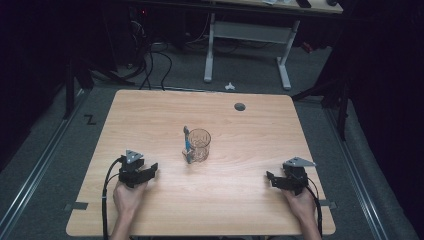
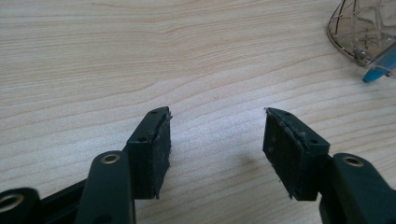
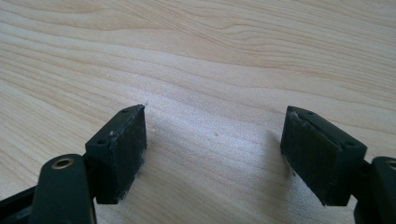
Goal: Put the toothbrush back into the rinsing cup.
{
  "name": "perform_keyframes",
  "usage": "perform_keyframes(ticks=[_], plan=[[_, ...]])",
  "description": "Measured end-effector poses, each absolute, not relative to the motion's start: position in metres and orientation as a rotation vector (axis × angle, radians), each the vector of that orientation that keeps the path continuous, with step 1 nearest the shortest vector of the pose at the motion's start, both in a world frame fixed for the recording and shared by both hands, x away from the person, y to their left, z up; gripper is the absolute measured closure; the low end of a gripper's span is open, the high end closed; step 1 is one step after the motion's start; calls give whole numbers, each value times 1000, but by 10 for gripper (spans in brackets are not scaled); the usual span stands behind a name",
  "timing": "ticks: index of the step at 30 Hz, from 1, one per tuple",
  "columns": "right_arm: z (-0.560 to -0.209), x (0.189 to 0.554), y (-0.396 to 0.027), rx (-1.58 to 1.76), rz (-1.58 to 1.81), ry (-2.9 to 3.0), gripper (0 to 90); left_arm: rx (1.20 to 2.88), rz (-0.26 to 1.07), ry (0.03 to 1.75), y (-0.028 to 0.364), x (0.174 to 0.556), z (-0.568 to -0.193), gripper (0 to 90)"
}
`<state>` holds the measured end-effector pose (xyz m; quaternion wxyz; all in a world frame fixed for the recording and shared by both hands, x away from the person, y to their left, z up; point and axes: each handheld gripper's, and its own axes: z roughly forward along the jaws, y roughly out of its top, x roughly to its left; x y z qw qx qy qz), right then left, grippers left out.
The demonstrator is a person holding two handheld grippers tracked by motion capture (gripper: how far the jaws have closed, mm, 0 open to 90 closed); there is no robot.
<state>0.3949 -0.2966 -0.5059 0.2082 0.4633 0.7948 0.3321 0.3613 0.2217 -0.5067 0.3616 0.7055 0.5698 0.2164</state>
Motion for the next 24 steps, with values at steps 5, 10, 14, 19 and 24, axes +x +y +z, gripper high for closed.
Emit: perform_keyframes(ticks=[5, 10, 14, 19, 24], plan=[[-506, 395, -297, 1290, 924, 2212, 227, 1832, 578, 1468, 221, 361, -510, 418], [-506, 395, -297, 1290, 924, 2212, 227, 1839, 593, 1463, 219, 361, -510, 415], [-506, 395, -297, 1289, 924, 2212, 227, 1854, 628, 1458, 214, 359, -512, 392], [-506, 395, -297, 1290, 924, 2212, 227, 1881, 644, 1450, 211, 358, -512, 351], [-506, 395, -297, 1290, 924, 2212, 227, 1883, 641, 1448, 211, 358, -512, 339]])
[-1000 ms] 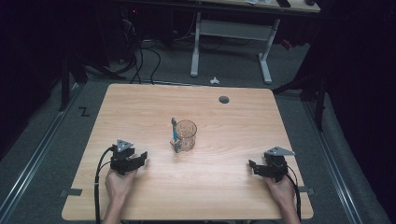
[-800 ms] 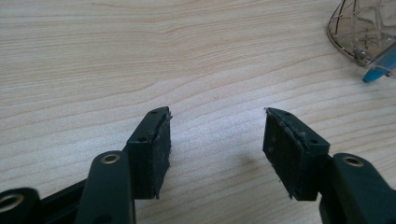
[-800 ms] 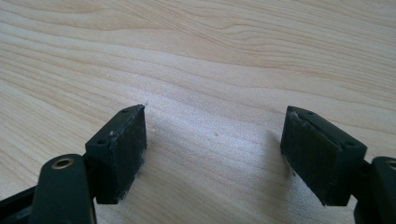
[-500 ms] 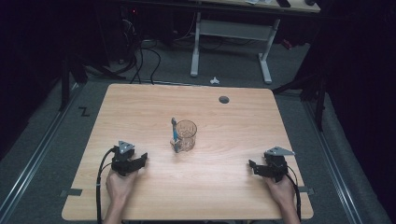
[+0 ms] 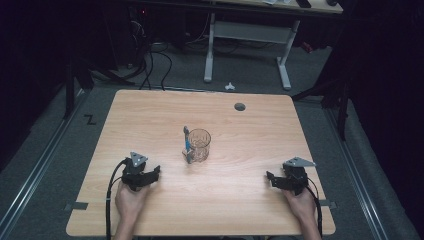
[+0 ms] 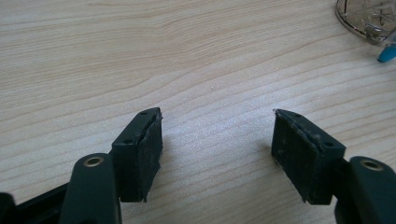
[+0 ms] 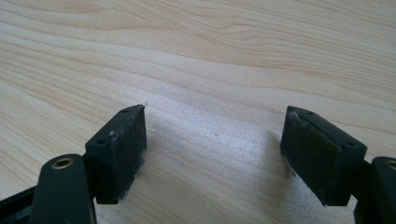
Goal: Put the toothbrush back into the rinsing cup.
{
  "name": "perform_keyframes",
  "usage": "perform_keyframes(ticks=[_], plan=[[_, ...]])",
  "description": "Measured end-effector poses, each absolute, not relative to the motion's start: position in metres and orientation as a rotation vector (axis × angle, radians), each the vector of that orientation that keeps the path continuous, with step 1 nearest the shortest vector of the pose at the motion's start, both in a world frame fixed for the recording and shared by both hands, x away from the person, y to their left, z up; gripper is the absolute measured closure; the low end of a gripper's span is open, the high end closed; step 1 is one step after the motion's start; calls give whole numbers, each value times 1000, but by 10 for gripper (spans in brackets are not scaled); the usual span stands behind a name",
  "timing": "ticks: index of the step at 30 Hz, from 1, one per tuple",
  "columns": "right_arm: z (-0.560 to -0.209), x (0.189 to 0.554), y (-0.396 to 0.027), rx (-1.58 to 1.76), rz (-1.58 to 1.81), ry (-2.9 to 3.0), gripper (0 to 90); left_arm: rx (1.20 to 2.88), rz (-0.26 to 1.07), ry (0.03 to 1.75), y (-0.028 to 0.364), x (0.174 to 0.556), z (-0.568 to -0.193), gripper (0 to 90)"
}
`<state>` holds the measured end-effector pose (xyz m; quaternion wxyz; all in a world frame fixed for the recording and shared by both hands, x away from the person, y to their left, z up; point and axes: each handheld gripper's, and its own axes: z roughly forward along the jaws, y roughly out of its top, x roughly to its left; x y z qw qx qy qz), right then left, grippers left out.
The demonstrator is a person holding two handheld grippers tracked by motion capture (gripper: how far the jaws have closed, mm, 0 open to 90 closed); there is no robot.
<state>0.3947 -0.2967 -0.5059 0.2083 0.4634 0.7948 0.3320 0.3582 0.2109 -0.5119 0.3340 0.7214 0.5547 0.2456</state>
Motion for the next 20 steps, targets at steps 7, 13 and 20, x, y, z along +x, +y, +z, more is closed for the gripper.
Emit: perform_keyframes(ticks=[7, 13, 20], plan=[[-506, 395, -297, 1290, 924, 2212, 227, 1886, 639, 1445, 211, 358, -512, 331], [-506, 395, -297, 1290, 924, 2212, 226, 1889, 636, 1443, 211, 358, -512, 321], [-506, 395, -297, 1290, 924, 2212, 226, 1897, 630, 1435, 210, 359, -512, 305]])
